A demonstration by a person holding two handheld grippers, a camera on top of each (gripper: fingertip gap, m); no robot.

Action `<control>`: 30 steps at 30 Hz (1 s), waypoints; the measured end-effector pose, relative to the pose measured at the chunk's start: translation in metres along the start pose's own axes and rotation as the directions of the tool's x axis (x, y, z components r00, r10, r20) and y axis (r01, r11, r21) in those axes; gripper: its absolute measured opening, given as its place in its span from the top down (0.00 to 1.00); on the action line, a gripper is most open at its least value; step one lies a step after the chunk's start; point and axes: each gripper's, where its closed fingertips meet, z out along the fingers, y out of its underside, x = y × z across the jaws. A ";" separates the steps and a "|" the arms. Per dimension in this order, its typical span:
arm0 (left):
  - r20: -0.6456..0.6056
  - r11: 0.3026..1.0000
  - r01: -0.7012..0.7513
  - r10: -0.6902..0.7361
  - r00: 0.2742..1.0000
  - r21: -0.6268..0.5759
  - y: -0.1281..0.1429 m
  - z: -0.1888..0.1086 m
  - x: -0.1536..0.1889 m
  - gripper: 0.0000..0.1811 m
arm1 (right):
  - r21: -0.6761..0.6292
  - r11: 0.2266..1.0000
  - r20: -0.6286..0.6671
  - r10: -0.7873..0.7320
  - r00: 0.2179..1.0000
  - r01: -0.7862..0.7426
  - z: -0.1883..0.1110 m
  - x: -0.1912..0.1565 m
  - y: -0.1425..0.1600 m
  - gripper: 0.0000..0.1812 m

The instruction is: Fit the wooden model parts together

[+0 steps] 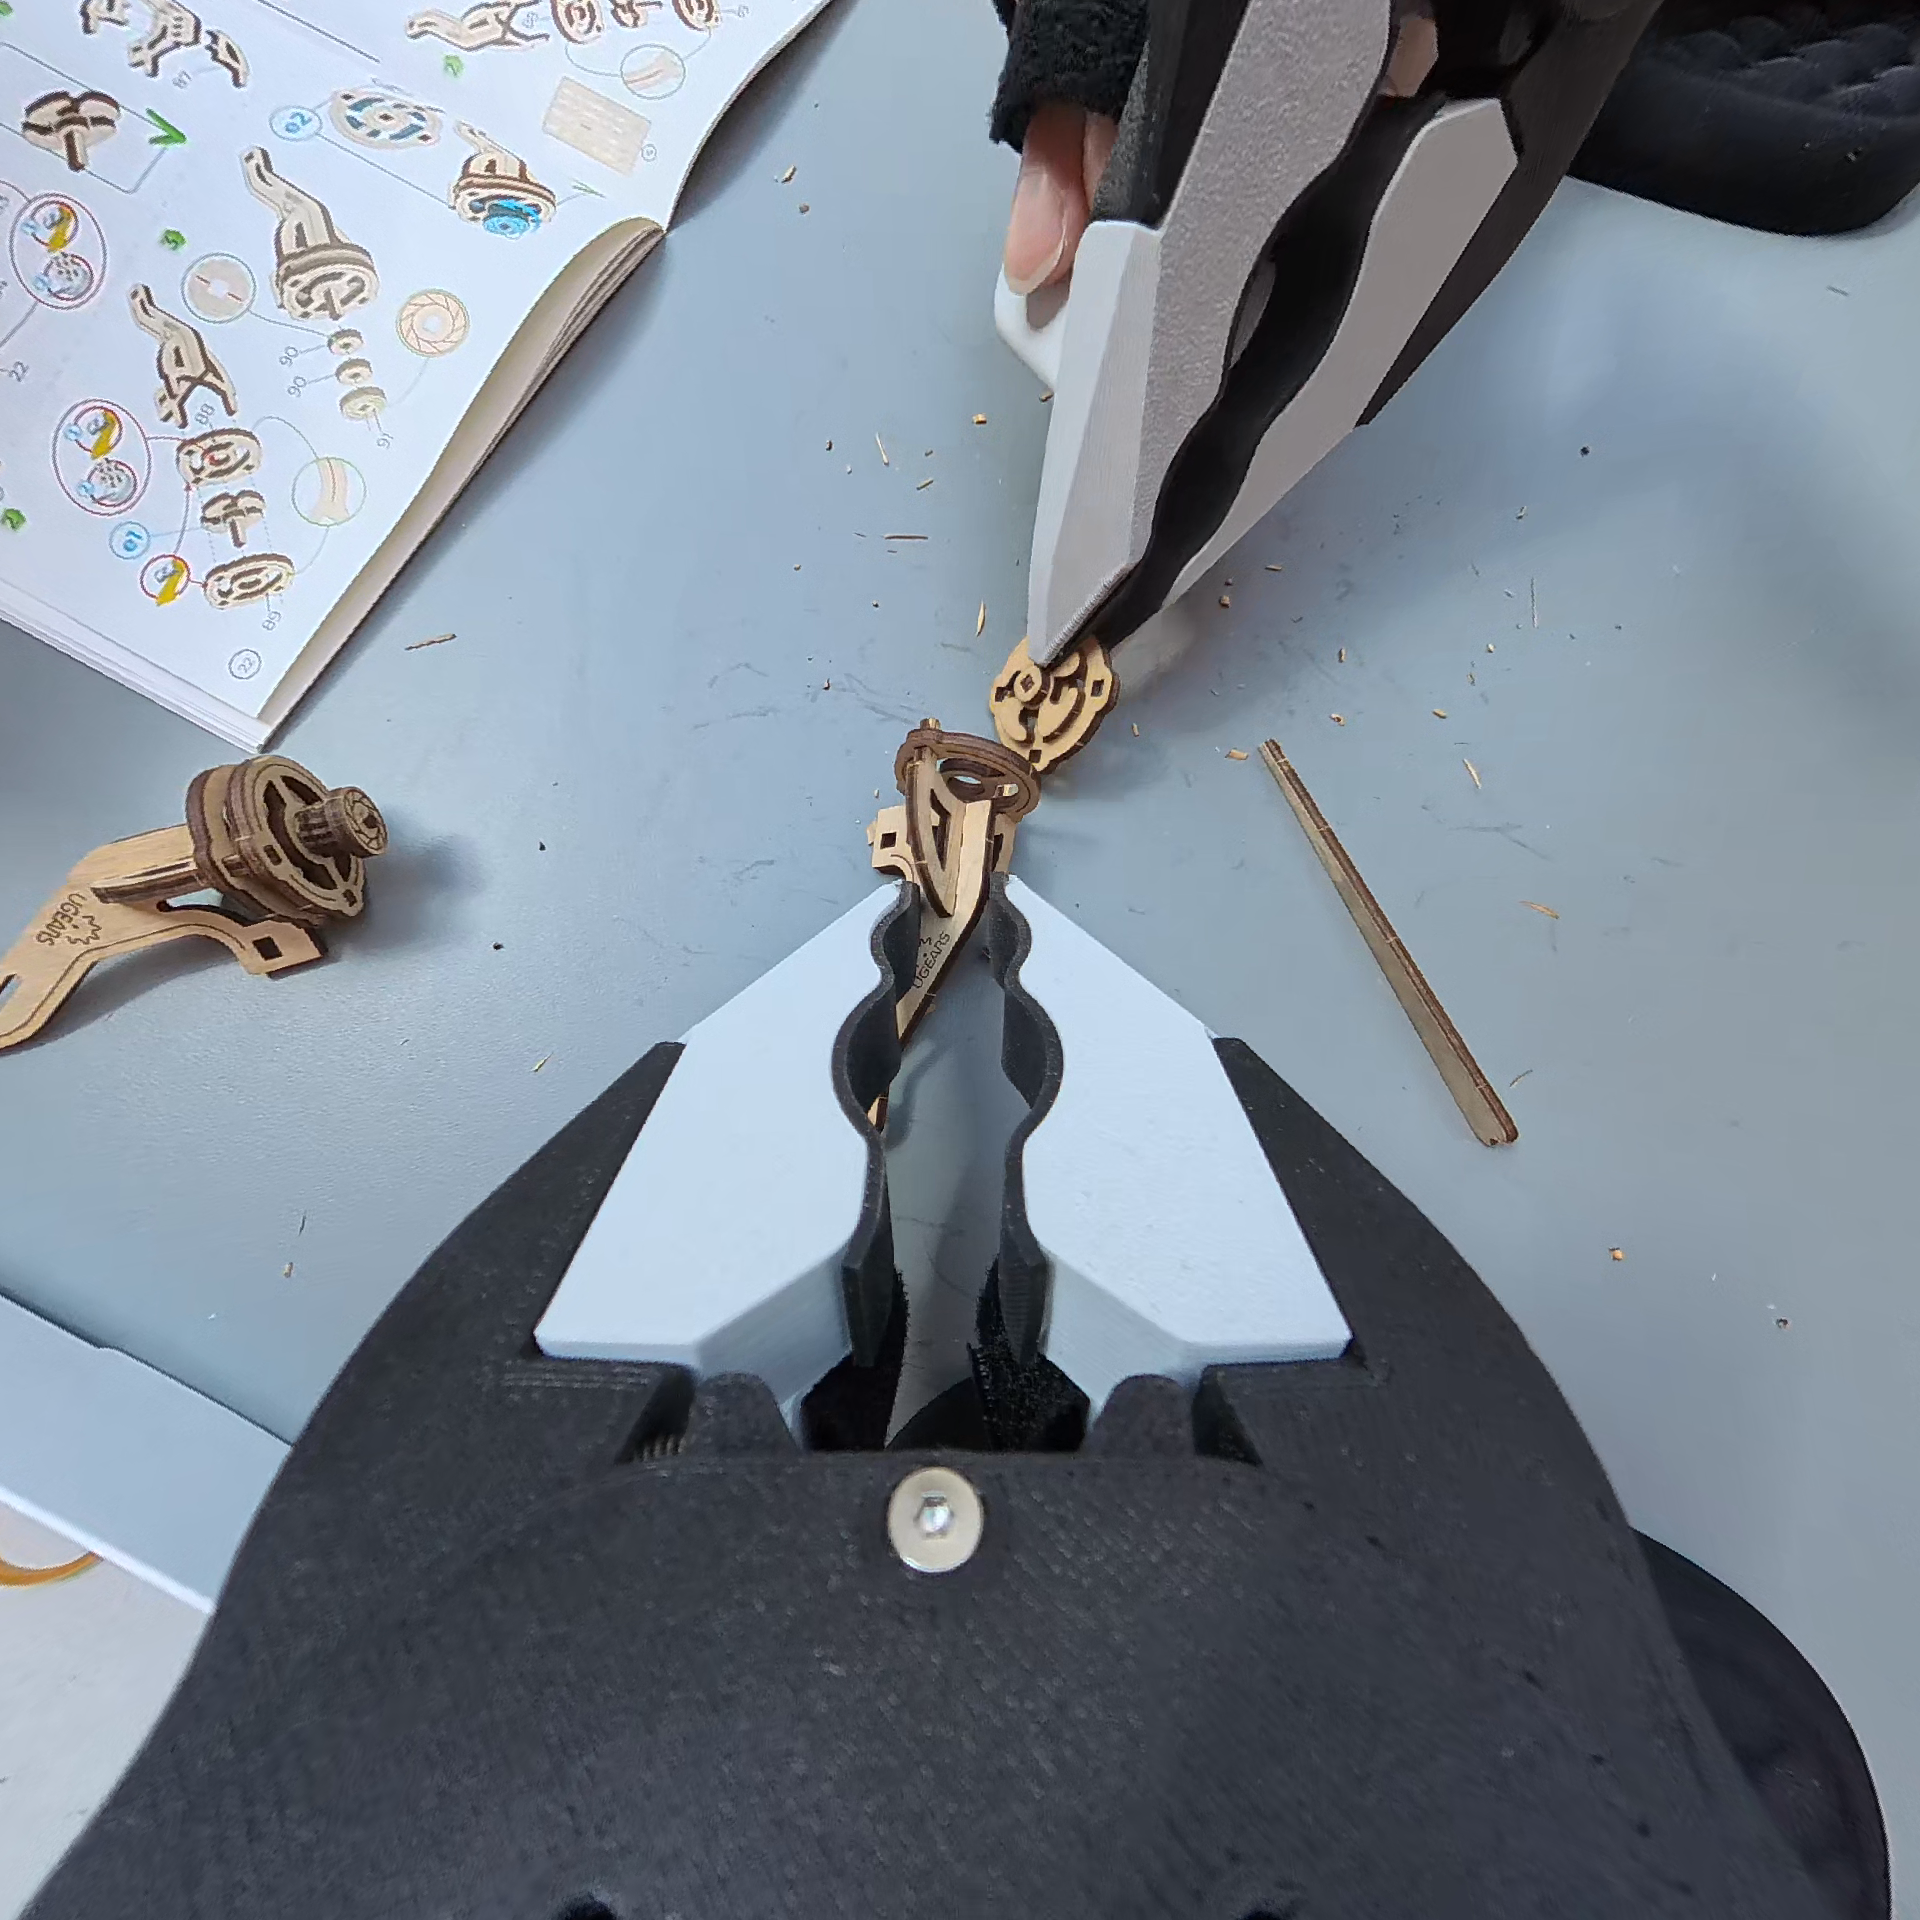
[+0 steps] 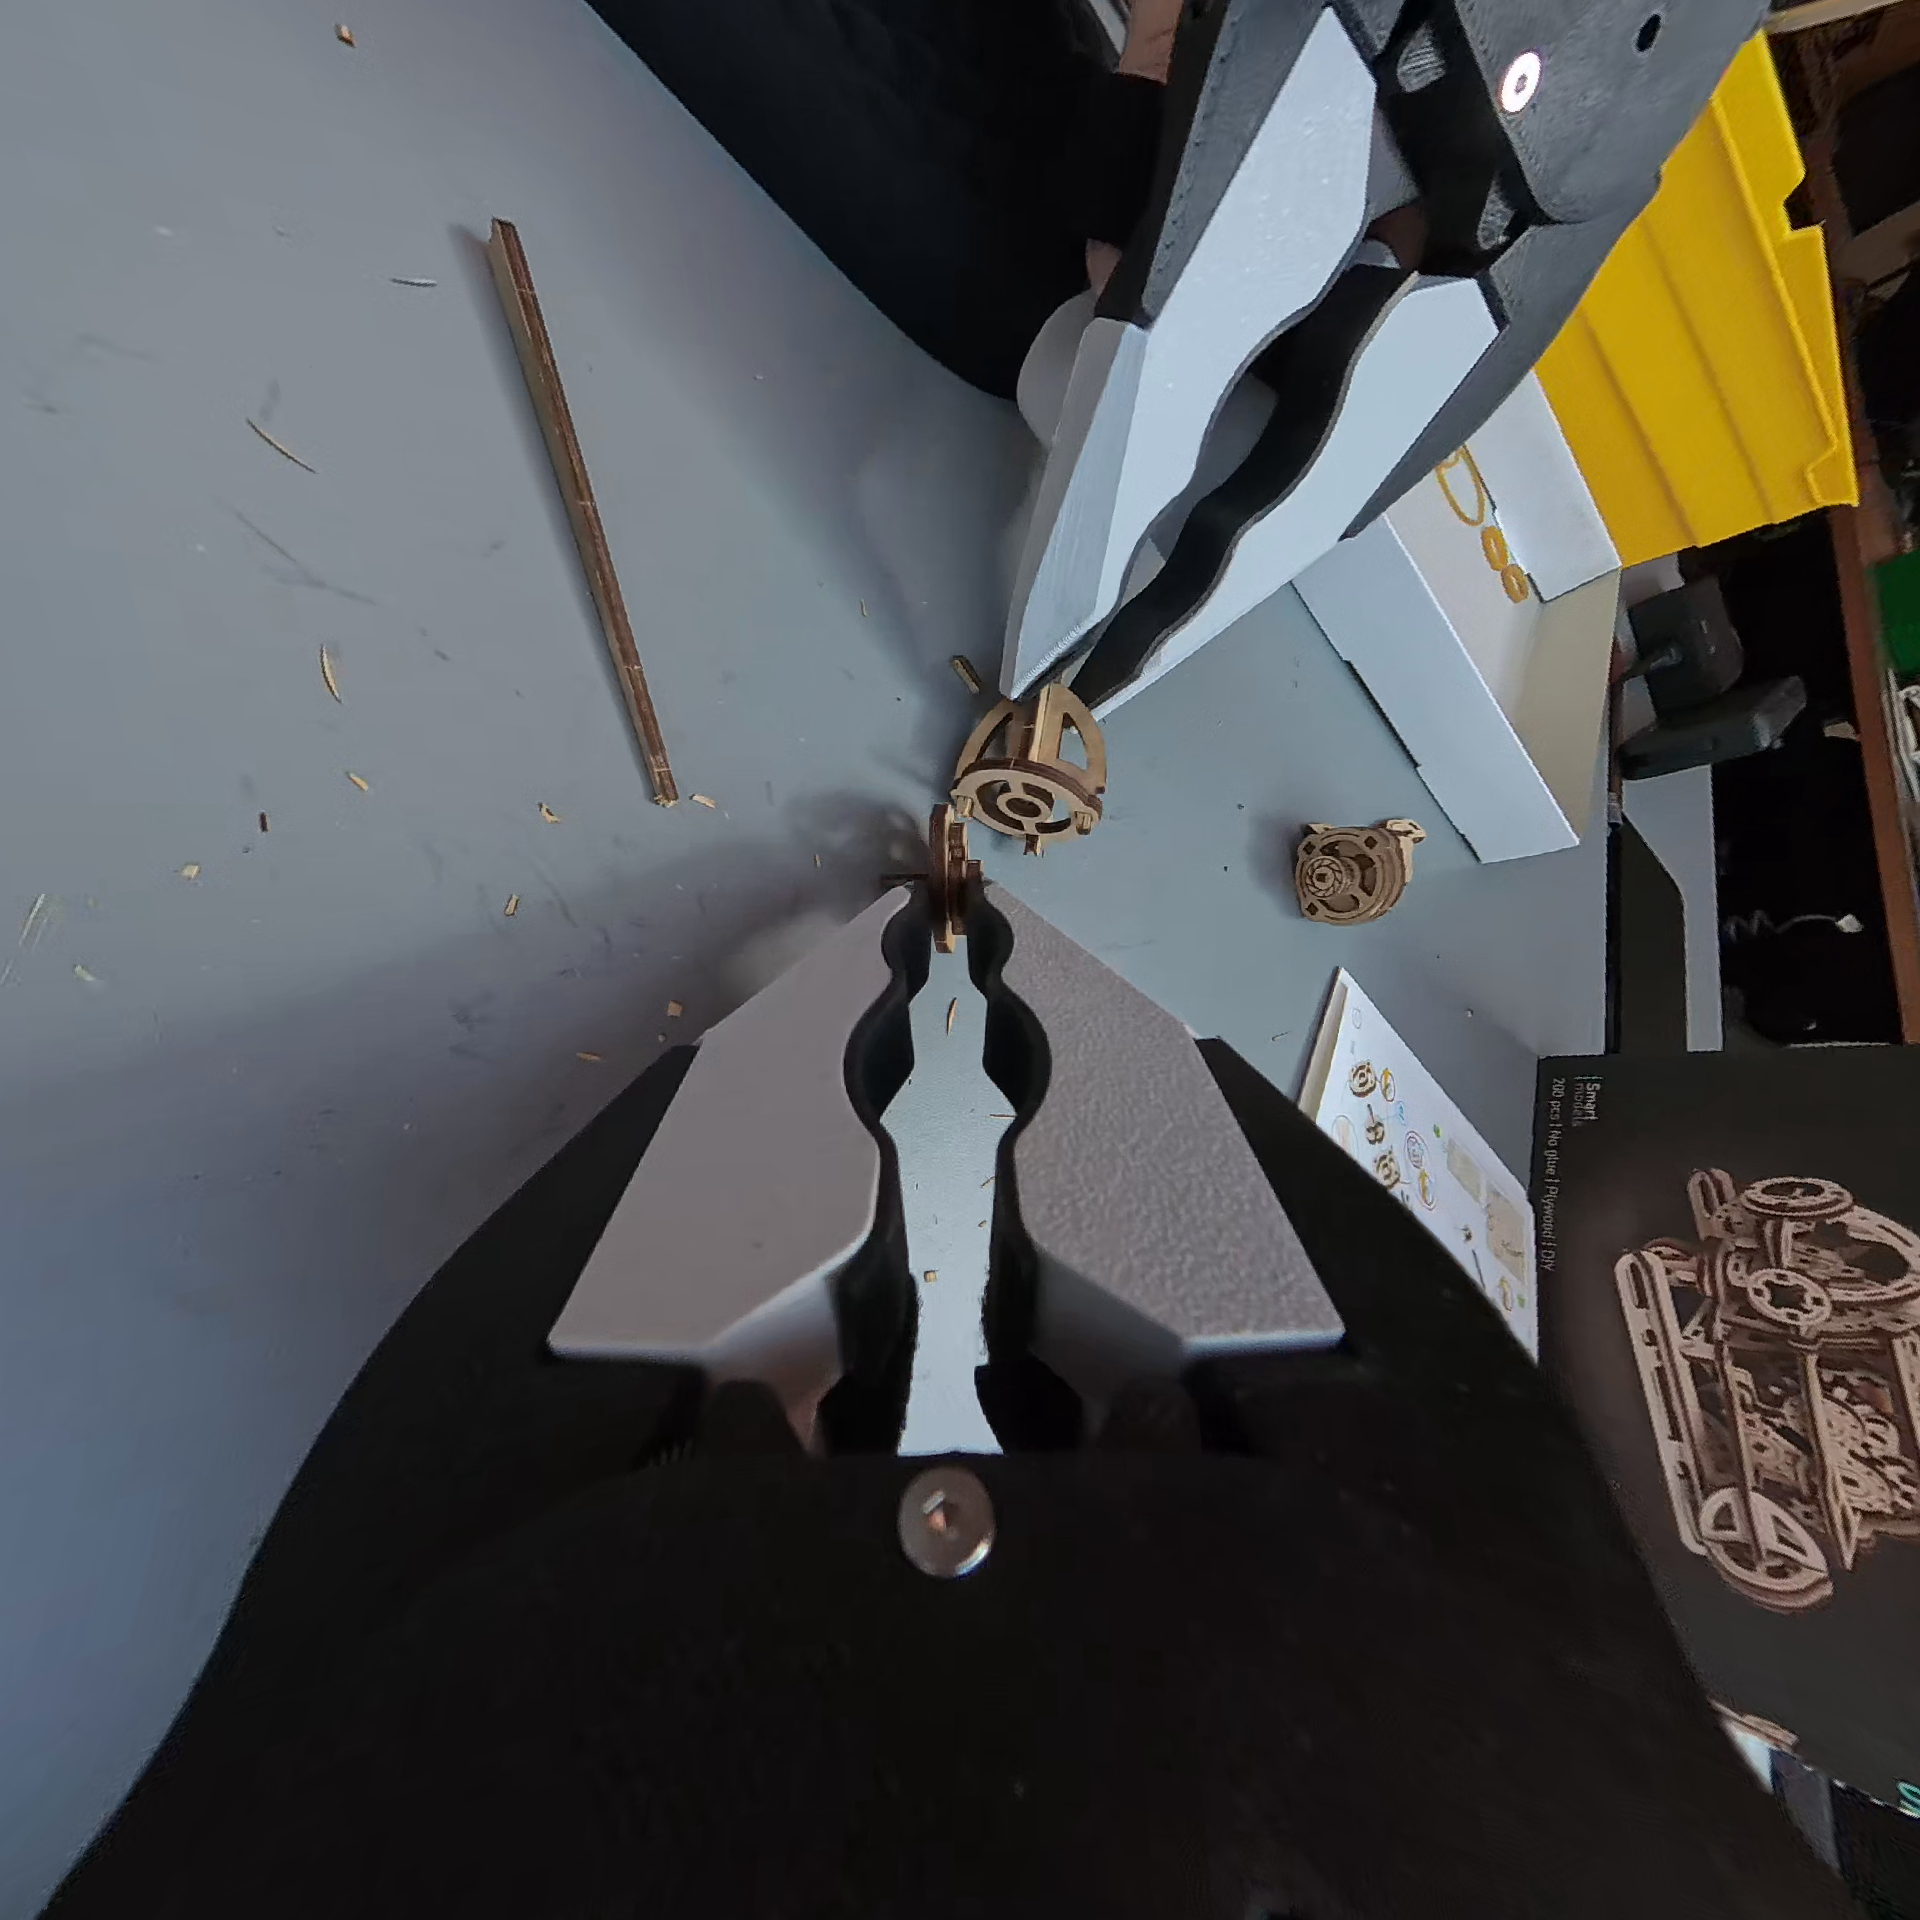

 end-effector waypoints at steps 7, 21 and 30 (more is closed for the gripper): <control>-0.008 1.000 -0.004 0.004 1.000 0.008 0.000 0.000 0.000 0.93 | 0.052 0.919 0.174 0.377 0.910 -0.390 -0.007 0.004 0.007 0.98; 0.029 1.000 -0.019 0.019 0.999 -0.016 0.004 -0.003 -0.004 0.89 | -0.245 0.365 0.636 0.760 0.135 -0.898 -0.051 -0.005 0.010 0.98; 0.038 0.999 -0.039 0.039 0.999 0.000 -0.001 -0.006 -0.002 0.90 | -0.592 0.398 0.663 0.735 -0.143 -0.701 -0.070 -0.071 -0.012 0.98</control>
